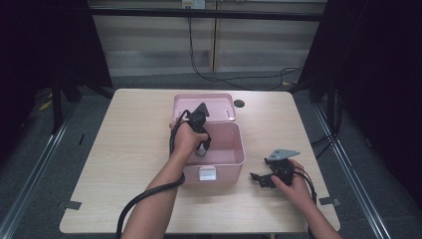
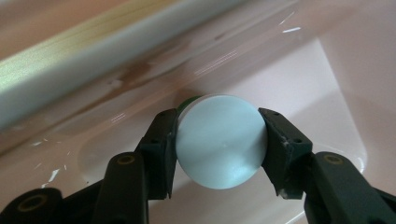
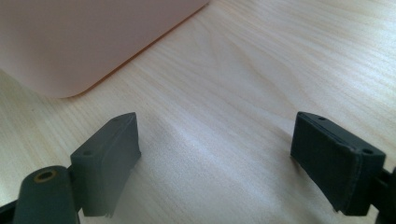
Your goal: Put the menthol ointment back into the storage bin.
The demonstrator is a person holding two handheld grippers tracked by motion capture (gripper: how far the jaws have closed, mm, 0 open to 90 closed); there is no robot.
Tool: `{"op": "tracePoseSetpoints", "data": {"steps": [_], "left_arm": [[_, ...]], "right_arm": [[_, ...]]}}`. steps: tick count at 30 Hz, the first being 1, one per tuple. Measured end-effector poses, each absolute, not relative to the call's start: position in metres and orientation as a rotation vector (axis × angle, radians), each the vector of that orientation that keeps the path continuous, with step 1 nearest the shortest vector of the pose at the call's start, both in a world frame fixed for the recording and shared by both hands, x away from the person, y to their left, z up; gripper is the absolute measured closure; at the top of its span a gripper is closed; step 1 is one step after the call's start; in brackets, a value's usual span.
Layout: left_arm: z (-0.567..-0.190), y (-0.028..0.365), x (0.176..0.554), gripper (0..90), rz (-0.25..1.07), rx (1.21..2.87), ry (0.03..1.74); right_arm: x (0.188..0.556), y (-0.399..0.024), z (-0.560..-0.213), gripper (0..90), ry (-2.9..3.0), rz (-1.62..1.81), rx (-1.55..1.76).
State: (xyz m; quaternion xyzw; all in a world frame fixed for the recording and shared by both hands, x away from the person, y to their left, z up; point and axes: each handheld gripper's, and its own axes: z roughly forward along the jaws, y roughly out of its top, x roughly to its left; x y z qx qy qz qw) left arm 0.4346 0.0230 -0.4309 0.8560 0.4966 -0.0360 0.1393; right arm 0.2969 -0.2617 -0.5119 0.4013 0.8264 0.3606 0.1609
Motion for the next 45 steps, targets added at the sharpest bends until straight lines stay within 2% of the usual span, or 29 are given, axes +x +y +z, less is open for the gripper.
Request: {"op": "tracePoseSetpoints", "data": {"steps": [39,45], "left_arm": [[-0.4415,0.0179,0.4365,49.4,-0.062,2.444,1.415],[-0.437,0.02,0.4355,45.2,-0.084,2.442,1.405]], "right_arm": [[0.2972,-0.2619,-0.5119,14.7,2.363,1.031,1.142],[0.2972,-0.2619,-0.5118,14.7,2.364,1.031,1.142]]}}
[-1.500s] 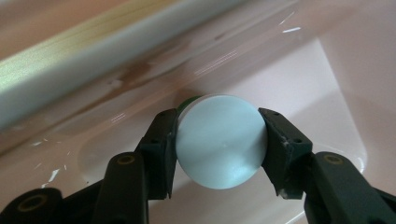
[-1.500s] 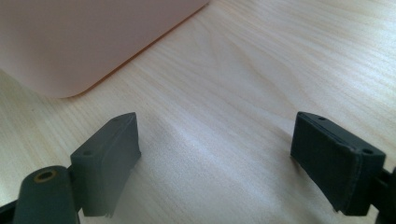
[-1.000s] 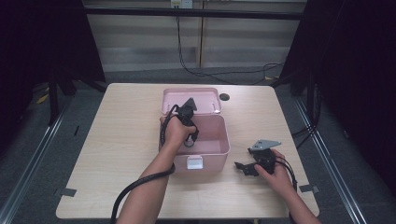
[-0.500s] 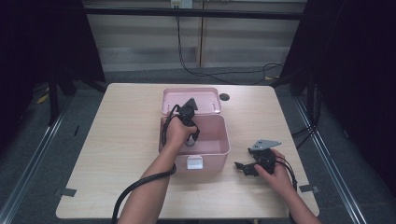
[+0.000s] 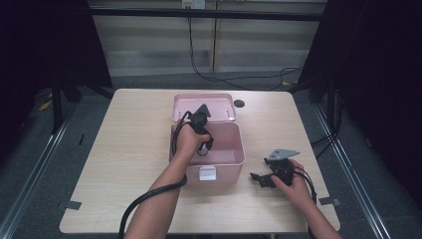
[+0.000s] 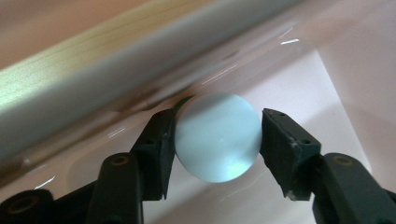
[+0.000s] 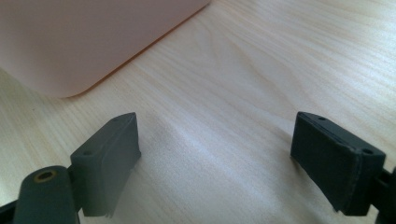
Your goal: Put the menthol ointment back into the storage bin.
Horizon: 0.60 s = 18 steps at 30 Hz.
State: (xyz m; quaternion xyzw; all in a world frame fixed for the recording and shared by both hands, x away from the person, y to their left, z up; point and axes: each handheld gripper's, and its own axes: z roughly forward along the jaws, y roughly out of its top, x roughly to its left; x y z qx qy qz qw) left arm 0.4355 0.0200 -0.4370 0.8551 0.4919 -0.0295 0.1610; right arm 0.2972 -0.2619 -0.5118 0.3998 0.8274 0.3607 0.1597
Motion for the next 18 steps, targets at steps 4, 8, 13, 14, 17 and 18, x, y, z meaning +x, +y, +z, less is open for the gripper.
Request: {"op": "tracePoseSetpoints", "data": {"steps": [4,8,13,14,17,18], "left_arm": [[-0.433,0.023,0.434,44.3,-0.089,2.444,1.397],[-0.427,0.026,0.433,43.2,-0.098,2.437,1.387],[-0.42,0.03,0.43,43.1,-0.109,2.44,1.376],[-0.419,0.031,0.43,43.1,-0.111,2.446,1.369],[-0.415,0.034,0.43,42.9,-0.109,2.452,1.366],[-0.412,0.036,0.428,42.9,-0.105,2.45,1.363]], "right_arm": [[0.297,-0.262,-0.512,14.7,2.364,1.028,1.143],[0.297,-0.262,-0.512,14.3,2.367,1.029,1.14],[0.298,-0.262,-0.512,13.7,2.375,1.04,1.135],[0.298,-0.262,-0.512,13.7,2.375,1.042,1.137],[0.298,-0.262,-0.512,13.7,2.377,1.04,1.133],[0.298,-0.262,-0.512,13.8,2.376,1.039,1.133]]}}
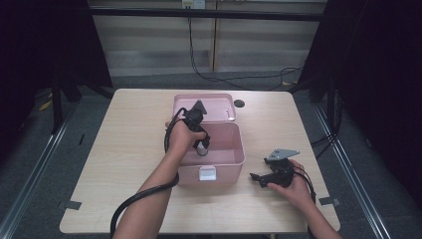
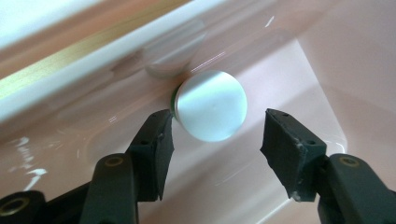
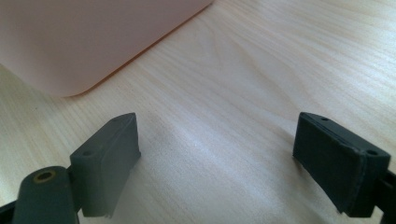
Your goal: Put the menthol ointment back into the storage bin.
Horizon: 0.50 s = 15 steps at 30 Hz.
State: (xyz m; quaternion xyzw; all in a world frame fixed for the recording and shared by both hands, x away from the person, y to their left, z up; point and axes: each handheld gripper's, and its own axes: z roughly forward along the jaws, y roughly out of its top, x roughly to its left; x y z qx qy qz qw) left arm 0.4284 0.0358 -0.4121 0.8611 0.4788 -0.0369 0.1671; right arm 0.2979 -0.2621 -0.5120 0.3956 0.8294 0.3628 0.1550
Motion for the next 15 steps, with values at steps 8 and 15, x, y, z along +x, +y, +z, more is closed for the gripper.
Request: {"op": "tracePoseSetpoints", "data": {"steps": [8,15], "left_arm": [[-0.402,0.044,0.425,39.5,-0.103,2.447,1.335],[-0.388,0.053,0.421,36.3,-0.083,2.433,1.314]], "right_arm": [[0.296,-0.265,-0.511,17.4,2.372,1.041,1.137],[0.295,-0.271,-0.504,33.2,2.417,1.028,1.168]]}}
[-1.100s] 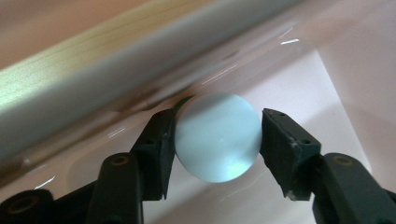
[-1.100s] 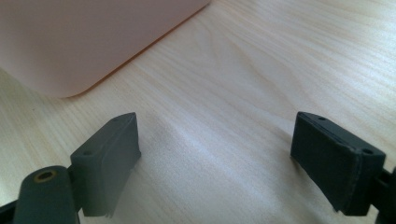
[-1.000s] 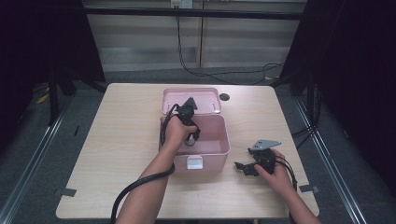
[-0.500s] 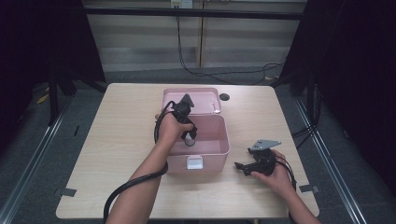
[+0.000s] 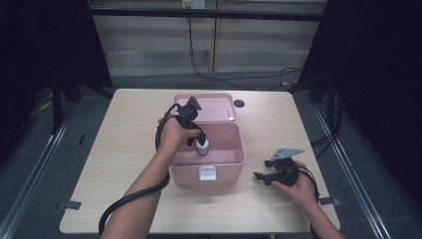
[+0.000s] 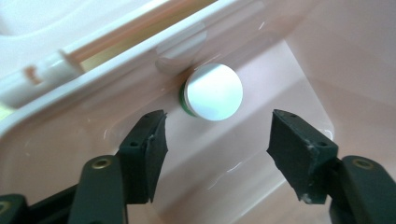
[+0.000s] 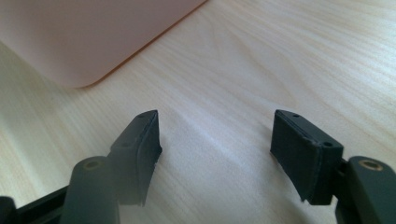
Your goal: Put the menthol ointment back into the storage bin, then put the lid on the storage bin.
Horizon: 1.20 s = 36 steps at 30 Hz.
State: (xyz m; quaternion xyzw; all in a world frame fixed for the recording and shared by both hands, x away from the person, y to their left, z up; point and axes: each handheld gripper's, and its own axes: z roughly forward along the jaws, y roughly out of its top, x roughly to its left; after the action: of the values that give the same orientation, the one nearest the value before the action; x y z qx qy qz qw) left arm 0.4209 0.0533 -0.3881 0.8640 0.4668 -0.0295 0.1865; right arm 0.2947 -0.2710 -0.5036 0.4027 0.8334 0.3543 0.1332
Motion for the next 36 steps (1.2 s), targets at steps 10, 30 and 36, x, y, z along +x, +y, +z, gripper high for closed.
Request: {"op": "tracePoseSetpoints", "data": {"steps": [10,30,36], "left_arm": [[-0.381,0.062,0.418,32.6,-0.076,2.421,1.295],[-0.353,0.083,0.415,28.0,-0.045,2.397,1.287],[-0.347,0.087,0.416,27.5,-0.037,2.391,1.283]], "right_arm": [[0.29,-0.262,-0.489,44.0,2.51,1.035,1.104],[0.271,-0.249,-0.454,82.5,2.693,0.985,1.079],[0.268,-0.236,-0.447,90.0,2.762,0.982,1.023]]}}
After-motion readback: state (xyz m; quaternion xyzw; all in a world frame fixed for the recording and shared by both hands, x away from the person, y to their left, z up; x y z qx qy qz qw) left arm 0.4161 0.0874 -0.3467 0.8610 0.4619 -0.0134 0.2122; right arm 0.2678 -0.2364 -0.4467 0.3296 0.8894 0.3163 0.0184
